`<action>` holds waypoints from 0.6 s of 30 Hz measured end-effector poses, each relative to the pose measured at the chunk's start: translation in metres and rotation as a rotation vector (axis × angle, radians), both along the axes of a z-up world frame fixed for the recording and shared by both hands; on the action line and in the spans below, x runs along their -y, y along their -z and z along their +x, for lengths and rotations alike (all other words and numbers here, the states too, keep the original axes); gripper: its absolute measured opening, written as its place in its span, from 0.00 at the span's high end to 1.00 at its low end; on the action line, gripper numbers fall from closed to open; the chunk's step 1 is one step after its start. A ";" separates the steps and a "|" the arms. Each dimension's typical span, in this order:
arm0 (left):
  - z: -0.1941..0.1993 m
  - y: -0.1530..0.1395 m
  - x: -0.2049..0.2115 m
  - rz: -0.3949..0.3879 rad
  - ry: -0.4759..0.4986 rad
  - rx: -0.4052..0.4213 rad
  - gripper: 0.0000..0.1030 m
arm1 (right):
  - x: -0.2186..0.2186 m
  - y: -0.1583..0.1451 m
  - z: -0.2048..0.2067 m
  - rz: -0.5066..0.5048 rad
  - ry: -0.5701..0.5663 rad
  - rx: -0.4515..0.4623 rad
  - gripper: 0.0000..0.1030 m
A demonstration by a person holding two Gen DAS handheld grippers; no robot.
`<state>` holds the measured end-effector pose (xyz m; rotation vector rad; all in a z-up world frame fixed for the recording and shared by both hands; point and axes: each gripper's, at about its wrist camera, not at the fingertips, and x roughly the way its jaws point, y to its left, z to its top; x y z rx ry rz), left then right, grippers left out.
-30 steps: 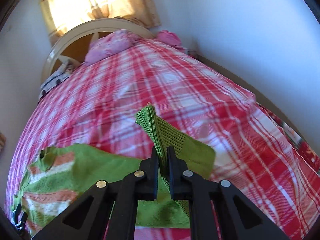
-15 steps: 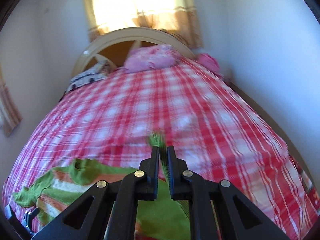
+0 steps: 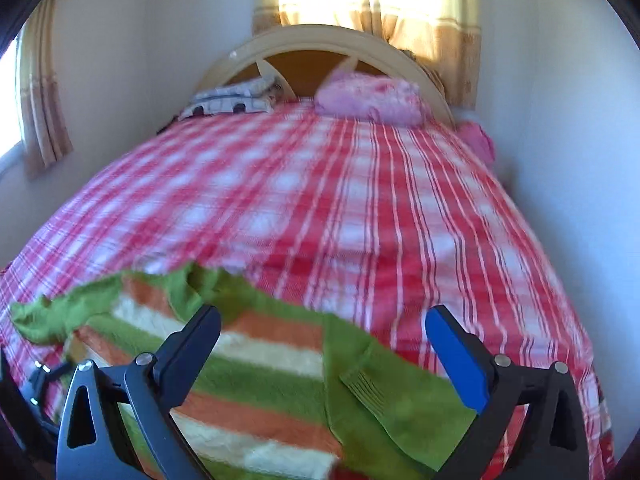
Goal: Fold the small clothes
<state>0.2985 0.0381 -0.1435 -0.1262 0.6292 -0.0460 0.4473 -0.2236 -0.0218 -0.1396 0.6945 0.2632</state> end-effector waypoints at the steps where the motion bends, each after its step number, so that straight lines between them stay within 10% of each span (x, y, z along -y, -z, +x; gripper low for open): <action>1: 0.000 0.000 -0.001 0.003 -0.001 0.001 0.00 | 0.007 0.025 0.005 -0.077 0.036 -0.049 0.02; 12: 0.003 0.003 0.000 0.008 -0.002 -0.010 0.00 | 0.024 0.124 0.037 -0.190 0.068 -0.226 0.34; 18: 0.003 0.004 -0.002 0.003 0.001 -0.018 0.00 | 0.030 0.139 0.048 -0.135 0.057 -0.241 0.80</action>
